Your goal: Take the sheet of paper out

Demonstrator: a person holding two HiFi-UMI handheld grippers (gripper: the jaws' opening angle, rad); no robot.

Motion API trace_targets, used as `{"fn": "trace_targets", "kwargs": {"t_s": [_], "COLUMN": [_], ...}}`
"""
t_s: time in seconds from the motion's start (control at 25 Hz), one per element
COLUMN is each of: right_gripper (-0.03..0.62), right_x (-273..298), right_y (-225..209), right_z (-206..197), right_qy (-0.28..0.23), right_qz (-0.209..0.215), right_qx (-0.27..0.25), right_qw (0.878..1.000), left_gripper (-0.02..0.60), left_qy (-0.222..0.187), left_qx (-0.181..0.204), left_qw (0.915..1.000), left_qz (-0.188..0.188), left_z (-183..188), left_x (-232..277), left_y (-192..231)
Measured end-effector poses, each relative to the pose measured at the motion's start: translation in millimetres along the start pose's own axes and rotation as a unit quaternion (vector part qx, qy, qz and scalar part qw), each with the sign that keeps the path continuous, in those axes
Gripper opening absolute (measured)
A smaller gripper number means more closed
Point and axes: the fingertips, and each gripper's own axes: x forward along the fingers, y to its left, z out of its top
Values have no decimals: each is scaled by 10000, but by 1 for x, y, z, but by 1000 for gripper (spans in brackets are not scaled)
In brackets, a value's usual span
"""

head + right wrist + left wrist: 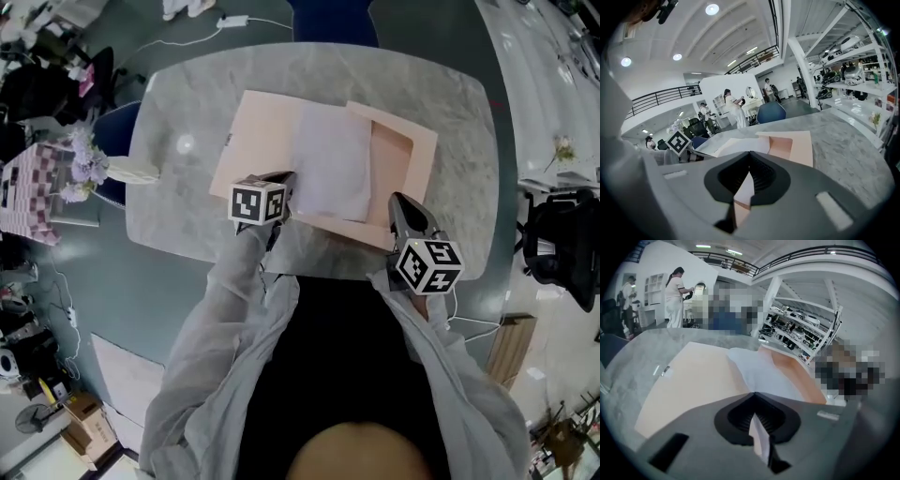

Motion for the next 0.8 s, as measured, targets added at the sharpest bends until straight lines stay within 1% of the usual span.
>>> {"fn": "trace_targets", "kwargs": {"t_s": [0.2,0.36,0.56,0.8], "right_gripper": [8,8,8,8], "right_x": [3,4,8,9], "right_y": [12,18,26,38], "right_z": [6,11,21,34], "right_qy": [-10,2,-22,-66], "right_qz": [77,136,206,354], "right_qx": [-118,-174,-265,-360], "right_qw": [9999,9998,9994,9987], "left_gripper": [8,8,8,8], "left_qy": [-426,-832,-1357,-1900], "left_qx": [-306,-493,-508,-414], "left_qw": [9986,9953,9894,9809], "left_qz": [8,-48,-21,86], "left_z": [9,18,32,51], "left_x": [-22,-41,-69,-106], "left_y": [12,15,16,10]}}
